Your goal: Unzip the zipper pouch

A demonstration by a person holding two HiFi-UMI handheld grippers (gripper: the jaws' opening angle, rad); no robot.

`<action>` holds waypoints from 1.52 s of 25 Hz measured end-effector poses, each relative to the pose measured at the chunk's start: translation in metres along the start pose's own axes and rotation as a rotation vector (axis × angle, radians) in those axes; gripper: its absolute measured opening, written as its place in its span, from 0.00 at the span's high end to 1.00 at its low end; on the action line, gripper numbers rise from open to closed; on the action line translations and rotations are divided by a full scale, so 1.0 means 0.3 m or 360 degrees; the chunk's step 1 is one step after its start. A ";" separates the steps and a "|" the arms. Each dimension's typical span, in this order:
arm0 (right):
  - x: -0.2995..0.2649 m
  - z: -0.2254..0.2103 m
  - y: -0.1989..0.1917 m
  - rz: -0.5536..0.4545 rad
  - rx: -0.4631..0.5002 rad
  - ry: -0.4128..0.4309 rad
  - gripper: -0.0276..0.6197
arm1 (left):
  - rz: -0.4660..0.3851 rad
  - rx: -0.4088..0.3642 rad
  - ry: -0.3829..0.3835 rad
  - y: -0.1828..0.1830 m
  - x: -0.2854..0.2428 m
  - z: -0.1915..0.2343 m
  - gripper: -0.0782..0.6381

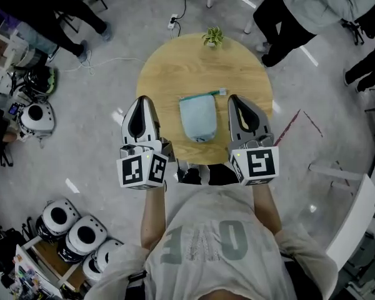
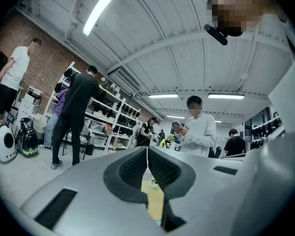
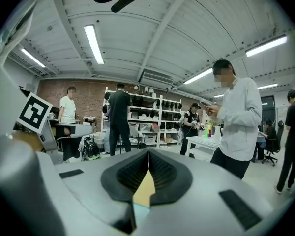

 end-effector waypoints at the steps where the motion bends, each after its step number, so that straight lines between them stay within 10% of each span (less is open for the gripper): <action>1: -0.002 -0.005 -0.005 -0.0003 -0.0001 0.0008 0.91 | -0.0001 -0.0001 0.0001 -0.005 0.001 -0.006 0.85; 14: -0.156 -0.057 -0.015 -0.0009 0.0005 0.0175 0.91 | 0.0203 0.0156 0.0037 -0.167 -0.143 0.036 0.77; 28: -0.183 -0.169 -0.095 0.0104 -0.0005 0.0098 0.91 | 0.0901 0.0752 0.0248 -0.770 -0.195 0.227 0.63; 38: -0.175 -0.182 -0.132 0.0177 -0.0033 0.0061 0.91 | 0.1262 0.0968 0.0295 -0.916 -0.228 0.239 0.64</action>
Point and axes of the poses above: the fingertips, and each gripper's own axes: x backward along the fingers, z to its left, y out of its top, the point moved 3 cm from there along x, backward along the fingers, and after that the axes turned 5 degrees about x, right-handed, at the moved point
